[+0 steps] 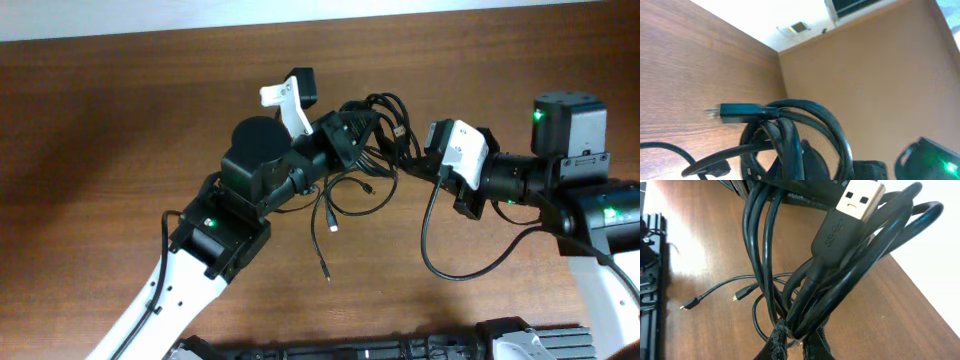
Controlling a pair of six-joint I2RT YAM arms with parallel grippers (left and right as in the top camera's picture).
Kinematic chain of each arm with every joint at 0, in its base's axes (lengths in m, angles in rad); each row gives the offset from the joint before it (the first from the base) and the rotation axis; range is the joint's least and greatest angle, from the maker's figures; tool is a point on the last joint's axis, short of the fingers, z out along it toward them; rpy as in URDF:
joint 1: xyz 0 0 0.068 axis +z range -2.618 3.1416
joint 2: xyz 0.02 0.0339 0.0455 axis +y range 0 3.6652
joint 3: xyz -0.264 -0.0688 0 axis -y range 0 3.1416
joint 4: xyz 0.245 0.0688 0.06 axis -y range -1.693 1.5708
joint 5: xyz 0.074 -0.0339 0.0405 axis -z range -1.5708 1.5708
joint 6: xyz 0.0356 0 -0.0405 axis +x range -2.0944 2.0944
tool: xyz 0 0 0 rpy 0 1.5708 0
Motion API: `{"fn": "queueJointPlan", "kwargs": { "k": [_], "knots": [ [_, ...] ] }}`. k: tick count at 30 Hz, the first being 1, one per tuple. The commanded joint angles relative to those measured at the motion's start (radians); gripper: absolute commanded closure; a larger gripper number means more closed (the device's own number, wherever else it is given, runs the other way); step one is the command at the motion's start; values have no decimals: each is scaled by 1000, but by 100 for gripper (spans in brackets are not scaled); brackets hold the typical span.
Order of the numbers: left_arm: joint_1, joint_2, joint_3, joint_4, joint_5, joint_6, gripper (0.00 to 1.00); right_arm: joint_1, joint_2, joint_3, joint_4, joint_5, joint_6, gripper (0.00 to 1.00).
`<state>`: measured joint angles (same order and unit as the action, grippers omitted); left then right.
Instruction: Untangle cables
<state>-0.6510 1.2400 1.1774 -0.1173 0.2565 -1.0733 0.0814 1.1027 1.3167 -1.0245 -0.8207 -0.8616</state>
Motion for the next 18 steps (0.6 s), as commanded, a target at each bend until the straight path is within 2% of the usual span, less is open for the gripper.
{"fn": "queueJointPlan", "kwargs": {
  "k": [1, 4, 6, 8, 9, 10, 13, 15, 18],
  "knots": [
    [39, -12, 18, -11, -113, 40, 100, 2, -3, -3, 13, -3, 0, 96],
    [39, -12, 18, -12, -38, 123, 100, 2, -3, -4, 84, 142, 165, 96],
    [39, -12, 18, -11, 18, 283, 100, 2, -3, -4, 119, 205, 246, 96],
    [39, -12, 18, -38, 28, 437, 100, 2, -3, -4, 133, 205, 246, 96],
    [39, -12, 18, -79, 28, 500, 100, 2, -3, -4, 152, 205, 246, 93],
    [39, -12, 18, -92, 29, 509, 100, 2, -3, -4, 158, 205, 246, 87],
    [39, -12, 18, -102, 45, 533, 100, 2, -3, -4, 163, 205, 247, 56],
    [39, -12, 18, -101, 47, 533, 100, 2, -3, -4, 162, 205, 251, 42],
    [39, -12, 18, -97, 47, 533, 100, 2, -3, -4, 161, 204, 278, 35]
  ]
}}
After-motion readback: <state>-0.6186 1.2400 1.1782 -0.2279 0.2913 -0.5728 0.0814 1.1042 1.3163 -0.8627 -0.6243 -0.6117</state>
